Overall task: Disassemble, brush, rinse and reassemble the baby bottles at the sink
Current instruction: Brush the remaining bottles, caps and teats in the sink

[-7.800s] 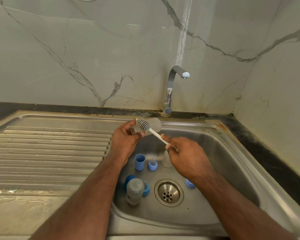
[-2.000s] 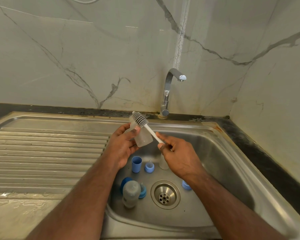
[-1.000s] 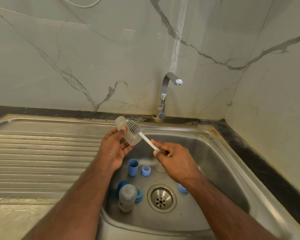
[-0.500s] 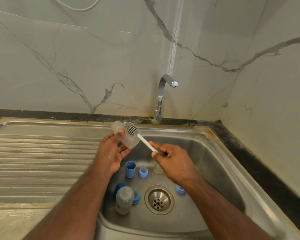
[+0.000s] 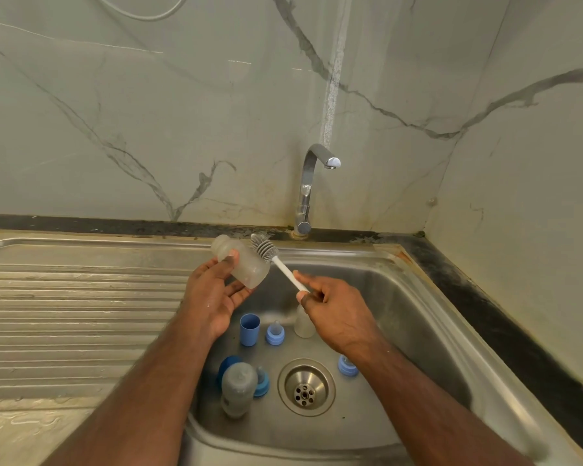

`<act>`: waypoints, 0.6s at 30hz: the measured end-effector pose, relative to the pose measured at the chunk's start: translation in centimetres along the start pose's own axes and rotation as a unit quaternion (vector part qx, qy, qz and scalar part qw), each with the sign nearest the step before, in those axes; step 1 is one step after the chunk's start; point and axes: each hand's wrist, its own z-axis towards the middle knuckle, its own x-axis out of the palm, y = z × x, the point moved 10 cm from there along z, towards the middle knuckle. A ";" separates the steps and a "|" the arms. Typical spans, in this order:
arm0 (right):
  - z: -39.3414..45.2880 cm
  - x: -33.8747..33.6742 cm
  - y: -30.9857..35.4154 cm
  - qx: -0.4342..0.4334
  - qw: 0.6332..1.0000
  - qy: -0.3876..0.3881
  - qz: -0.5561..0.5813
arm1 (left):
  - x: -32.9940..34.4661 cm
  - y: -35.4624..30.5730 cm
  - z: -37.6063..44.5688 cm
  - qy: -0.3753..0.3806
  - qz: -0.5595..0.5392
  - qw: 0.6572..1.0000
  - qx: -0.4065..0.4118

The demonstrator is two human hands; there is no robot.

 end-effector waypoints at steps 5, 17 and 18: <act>0.1 -0.1 -0.1 -0.002 1.000 -0.001 -0.014 | -0.4 0.1 0.1 -0.015 -0.017 1.000 -0.002; 0.5 -0.4 -0.8 0.019 1.000 -0.013 -0.016 | 0.1 -0.5 -0.2 0.004 -0.049 0.999 0.021; 0.2 -0.3 -0.4 0.007 1.000 -0.011 -0.010 | 0.0 -0.4 -0.1 -0.002 -0.051 0.998 0.020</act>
